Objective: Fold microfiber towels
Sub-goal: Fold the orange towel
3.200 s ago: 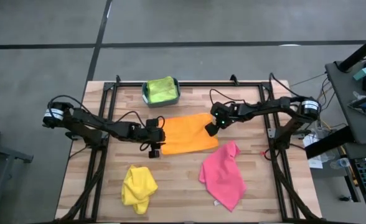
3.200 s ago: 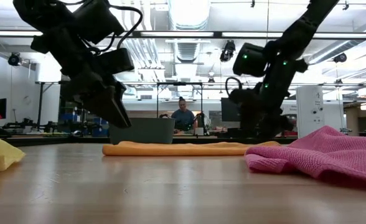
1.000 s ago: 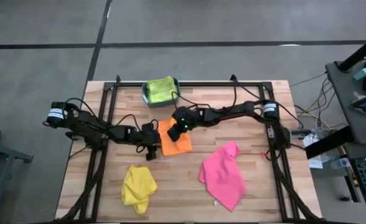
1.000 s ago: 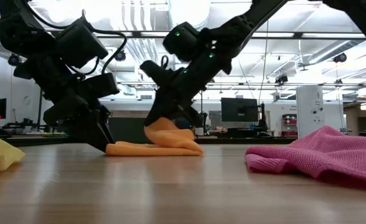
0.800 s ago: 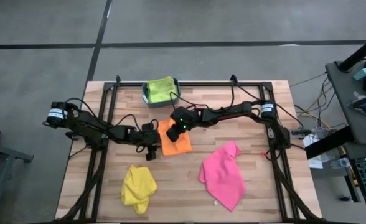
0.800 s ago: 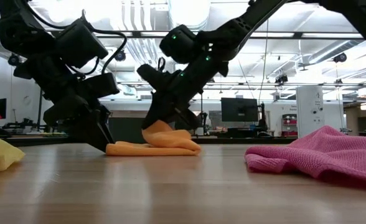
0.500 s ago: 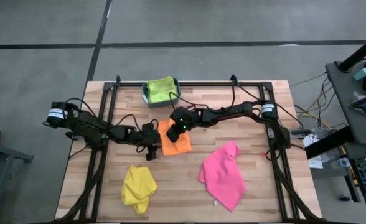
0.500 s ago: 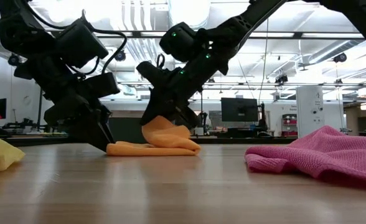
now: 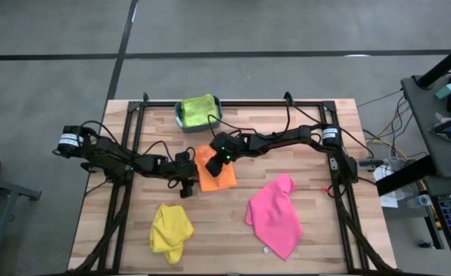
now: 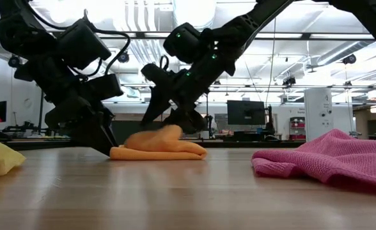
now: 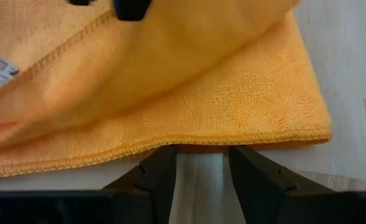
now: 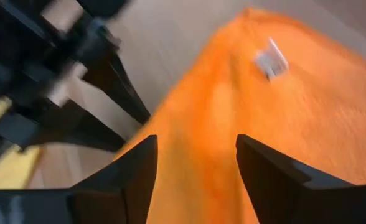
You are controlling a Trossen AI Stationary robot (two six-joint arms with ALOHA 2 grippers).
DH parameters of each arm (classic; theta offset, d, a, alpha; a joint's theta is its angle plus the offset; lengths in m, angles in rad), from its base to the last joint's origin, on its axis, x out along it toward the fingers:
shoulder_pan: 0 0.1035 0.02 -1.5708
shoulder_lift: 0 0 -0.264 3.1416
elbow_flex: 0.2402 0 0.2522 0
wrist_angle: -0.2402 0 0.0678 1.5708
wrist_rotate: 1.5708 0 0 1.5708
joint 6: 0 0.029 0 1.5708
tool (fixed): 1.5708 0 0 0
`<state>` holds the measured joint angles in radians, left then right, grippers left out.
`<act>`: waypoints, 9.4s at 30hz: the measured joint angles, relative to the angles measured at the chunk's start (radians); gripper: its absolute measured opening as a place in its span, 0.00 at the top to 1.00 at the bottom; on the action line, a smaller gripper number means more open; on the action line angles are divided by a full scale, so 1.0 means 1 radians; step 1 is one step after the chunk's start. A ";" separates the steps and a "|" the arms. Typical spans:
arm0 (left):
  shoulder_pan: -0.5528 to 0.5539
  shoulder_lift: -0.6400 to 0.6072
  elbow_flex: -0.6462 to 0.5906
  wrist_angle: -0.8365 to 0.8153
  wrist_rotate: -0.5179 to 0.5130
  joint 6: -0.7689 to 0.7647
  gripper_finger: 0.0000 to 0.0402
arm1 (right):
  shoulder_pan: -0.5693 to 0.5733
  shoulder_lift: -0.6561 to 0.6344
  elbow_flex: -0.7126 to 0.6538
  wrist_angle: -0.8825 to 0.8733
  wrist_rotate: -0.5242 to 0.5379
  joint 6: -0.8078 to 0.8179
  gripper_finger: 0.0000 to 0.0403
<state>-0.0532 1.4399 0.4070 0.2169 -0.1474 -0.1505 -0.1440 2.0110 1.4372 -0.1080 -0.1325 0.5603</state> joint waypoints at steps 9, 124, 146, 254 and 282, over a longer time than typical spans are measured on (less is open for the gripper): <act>0.000 -0.036 0.003 -0.048 0.000 -0.001 0.67 | 0.002 -0.075 -0.001 -0.091 0.002 -0.142 0.51; -0.254 0.137 0.122 -0.029 -0.233 0.183 0.96 | 0.264 -0.174 -0.363 0.056 0.267 -0.733 0.97; -0.254 -0.170 0.103 -0.113 -0.087 0.100 0.99 | 0.273 -0.221 -0.117 -0.292 0.294 -0.805 0.98; -0.019 -0.294 -0.038 -0.374 -0.146 -0.209 0.79 | 0.034 0.026 0.078 -0.045 0.040 -0.756 0.98; 0.077 -0.373 -0.061 -0.371 -0.428 -0.129 0.92 | 0.052 0.028 0.077 -0.088 0.021 -0.754 0.98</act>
<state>0.0243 1.0668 0.3462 -0.1545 -0.5757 -0.2792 -0.0917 2.0388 1.5139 -0.1963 -0.1120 -0.1935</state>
